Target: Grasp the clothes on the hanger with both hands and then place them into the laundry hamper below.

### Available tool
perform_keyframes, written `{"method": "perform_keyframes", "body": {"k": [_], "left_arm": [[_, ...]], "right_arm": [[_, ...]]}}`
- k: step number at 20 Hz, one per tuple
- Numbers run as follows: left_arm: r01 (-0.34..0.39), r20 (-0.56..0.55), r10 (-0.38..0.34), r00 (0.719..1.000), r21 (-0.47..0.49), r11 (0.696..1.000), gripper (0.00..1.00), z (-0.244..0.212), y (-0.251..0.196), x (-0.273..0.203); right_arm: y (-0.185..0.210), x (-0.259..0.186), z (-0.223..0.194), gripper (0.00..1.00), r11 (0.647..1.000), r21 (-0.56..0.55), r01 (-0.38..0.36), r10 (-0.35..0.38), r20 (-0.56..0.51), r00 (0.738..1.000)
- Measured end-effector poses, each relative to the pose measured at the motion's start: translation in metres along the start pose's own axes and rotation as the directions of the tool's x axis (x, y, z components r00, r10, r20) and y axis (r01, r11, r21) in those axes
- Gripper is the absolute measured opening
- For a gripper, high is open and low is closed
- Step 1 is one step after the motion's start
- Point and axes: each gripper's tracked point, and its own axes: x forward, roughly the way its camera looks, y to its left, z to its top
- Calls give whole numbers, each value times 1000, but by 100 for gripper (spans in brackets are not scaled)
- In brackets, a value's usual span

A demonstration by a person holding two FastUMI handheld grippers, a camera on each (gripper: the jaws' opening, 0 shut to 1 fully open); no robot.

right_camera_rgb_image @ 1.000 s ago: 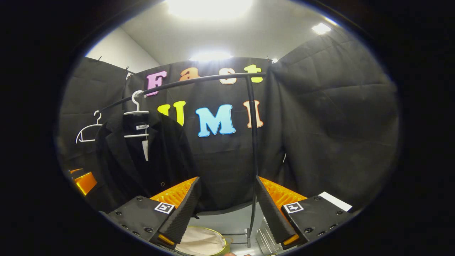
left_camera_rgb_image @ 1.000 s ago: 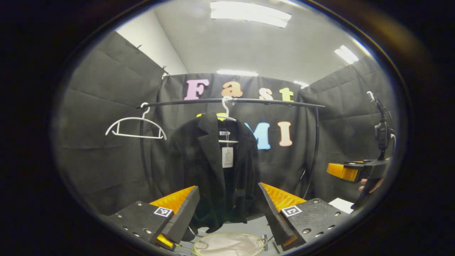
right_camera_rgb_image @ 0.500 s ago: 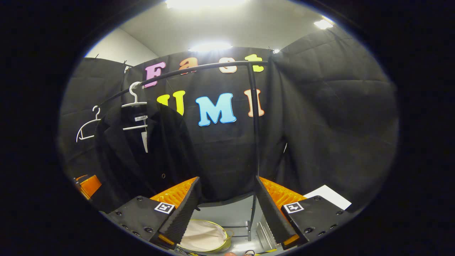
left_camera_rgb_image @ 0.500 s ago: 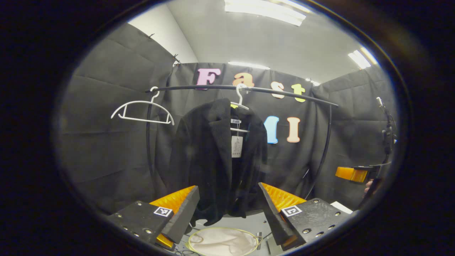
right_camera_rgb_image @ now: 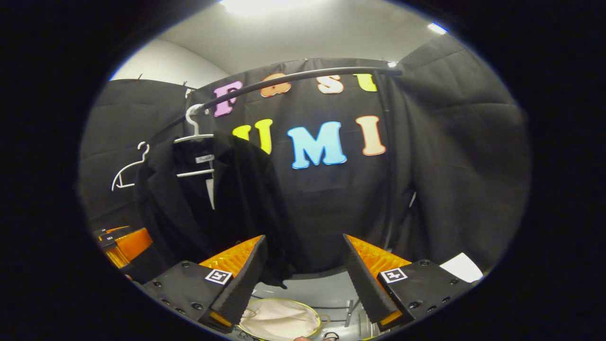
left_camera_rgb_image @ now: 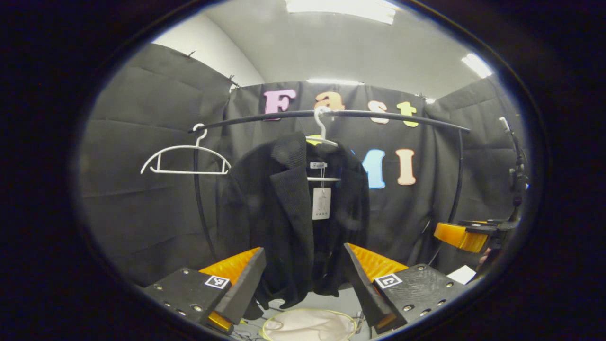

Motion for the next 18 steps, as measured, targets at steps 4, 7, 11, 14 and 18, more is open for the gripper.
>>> {"method": "perform_keyframes", "body": {"k": [4, 7, 11, 14, 18], "left_arm": [[-69, 26, 69, 997, -1, 998, 94, 23, 7, 32], [-113, 65, 114, 991, -13, 993, 94, 46, 11, 55], [-192, 73, 194, 978, -27, 981, 94, 63, 19, 89], [-268, 45, 270, 962, -48, 962, 94, 63, 26, 108], [-331, 9, 333, 943, -96, 939, 94, 58, 30, 127]], "right_arm": [[56, 45, 16, 100, 976, 7, -216, 216, -3, 976], [86, 73, 30, 98, 945, -6, -326, 326, 1, 945], [111, 117, 40, 93, 907, -51, -417, 417, -15, 909], [123, 143, 41, 93, 892, -39, -451, 450, -21, 893], [132, 181, 35, 93, 883, -17, -470, 469, -49, 882]]}}
